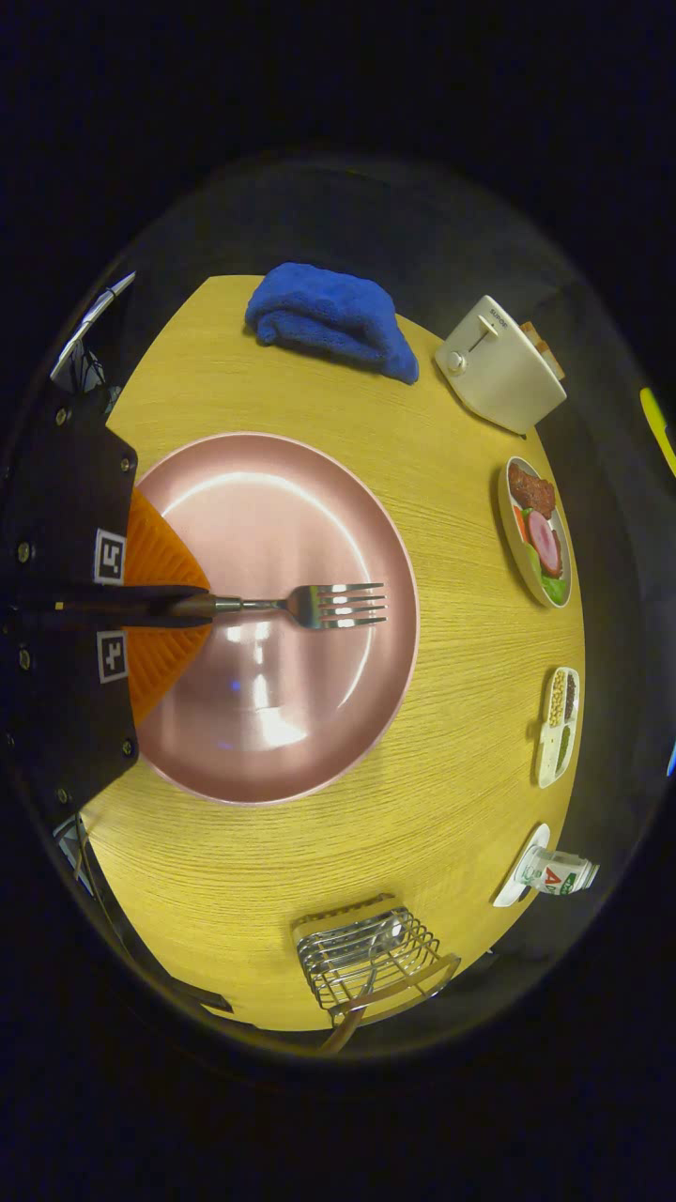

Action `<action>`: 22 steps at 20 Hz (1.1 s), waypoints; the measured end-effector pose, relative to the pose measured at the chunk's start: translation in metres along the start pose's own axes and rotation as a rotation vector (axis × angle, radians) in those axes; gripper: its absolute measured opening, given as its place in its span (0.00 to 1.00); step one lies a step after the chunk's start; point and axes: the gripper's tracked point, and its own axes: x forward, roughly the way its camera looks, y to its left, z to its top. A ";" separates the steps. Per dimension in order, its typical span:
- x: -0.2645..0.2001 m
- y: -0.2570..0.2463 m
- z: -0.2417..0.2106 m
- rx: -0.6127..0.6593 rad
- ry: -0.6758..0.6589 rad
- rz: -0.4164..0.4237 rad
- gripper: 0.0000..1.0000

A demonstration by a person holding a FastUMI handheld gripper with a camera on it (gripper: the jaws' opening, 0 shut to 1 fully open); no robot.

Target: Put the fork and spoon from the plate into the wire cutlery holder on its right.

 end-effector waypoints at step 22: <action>-0.133 -0.156 0.076 0.085 -0.151 -0.109 0.04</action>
